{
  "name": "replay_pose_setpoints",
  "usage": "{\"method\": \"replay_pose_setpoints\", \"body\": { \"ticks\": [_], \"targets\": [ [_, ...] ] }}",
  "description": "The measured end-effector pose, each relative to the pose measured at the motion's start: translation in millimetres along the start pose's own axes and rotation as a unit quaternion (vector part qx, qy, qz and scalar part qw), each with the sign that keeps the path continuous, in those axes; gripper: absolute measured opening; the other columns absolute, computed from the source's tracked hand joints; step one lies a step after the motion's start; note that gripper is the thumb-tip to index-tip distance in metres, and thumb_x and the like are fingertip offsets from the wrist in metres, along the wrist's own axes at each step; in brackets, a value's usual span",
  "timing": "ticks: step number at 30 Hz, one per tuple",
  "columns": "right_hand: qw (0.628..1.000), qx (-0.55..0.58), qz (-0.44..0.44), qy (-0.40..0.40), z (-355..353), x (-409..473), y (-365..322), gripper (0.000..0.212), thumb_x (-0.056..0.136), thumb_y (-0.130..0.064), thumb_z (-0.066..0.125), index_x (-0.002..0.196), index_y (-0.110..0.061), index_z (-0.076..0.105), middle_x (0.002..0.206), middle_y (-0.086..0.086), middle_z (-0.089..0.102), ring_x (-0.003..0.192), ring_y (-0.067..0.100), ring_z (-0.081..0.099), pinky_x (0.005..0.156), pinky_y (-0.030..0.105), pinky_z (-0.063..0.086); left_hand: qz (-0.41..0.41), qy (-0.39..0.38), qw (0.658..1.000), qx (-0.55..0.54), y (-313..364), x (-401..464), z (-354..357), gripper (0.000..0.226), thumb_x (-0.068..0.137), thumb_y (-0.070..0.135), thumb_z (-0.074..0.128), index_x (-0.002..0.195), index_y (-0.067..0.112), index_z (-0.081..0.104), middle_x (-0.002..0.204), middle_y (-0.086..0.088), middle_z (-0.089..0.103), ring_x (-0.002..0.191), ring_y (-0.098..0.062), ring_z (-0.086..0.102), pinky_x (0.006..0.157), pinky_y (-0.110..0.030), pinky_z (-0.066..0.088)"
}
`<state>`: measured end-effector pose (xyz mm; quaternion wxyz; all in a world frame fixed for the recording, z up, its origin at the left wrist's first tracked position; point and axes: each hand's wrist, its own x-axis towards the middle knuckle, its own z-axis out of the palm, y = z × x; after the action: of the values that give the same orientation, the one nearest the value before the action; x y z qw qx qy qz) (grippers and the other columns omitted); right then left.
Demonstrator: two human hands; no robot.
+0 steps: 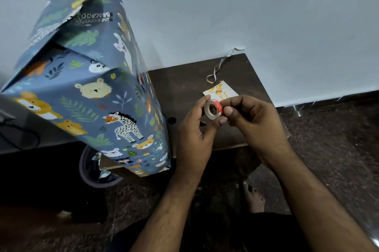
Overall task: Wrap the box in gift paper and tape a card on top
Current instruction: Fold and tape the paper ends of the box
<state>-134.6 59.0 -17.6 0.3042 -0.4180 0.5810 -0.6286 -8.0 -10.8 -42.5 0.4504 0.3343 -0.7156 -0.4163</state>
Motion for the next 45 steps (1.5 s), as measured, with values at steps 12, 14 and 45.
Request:
{"method": "replay_pose_setpoints", "body": {
  "ticks": [12,14,45],
  "targets": [
    [0.996,-0.081,0.012,0.023,-6.1,8.0,7.3,0.005,0.095,-0.015,0.070,0.094,-0.015,0.075,0.088,-0.002,0.077,0.087,0.012,0.072,0.078,0.023,0.054,0.040,-0.023,0.995,0.084,-8.6,3.6,2.6,0.045,0.089,0.027,0.078,0.129,0.013,0.064,0.122,0.004,0.067,0.115,-0.010,0.062,0.093,-0.031,0.052],
    [0.993,-0.109,0.015,0.032,-6.3,8.6,7.5,0.006,0.095,-0.018,0.070,0.092,-0.018,0.075,0.084,-0.004,0.077,0.083,0.010,0.071,0.076,0.021,0.054,0.055,-0.022,0.993,0.104,-9.7,4.7,3.2,0.042,0.087,0.025,0.080,0.124,0.011,0.066,0.118,0.002,0.066,0.112,-0.012,0.062,0.091,-0.033,0.053],
    [0.993,-0.105,0.028,0.054,-0.8,12.8,14.8,0.011,0.099,-0.018,0.063,0.091,-0.022,0.068,0.082,-0.008,0.075,0.083,0.009,0.071,0.086,0.039,0.058,-0.080,-0.083,0.993,-0.001,-3.9,2.2,3.9,0.027,0.089,0.050,0.073,0.102,0.026,0.077,0.085,0.009,0.076,0.077,-0.003,0.068,0.064,-0.034,0.054]
  ]
}}
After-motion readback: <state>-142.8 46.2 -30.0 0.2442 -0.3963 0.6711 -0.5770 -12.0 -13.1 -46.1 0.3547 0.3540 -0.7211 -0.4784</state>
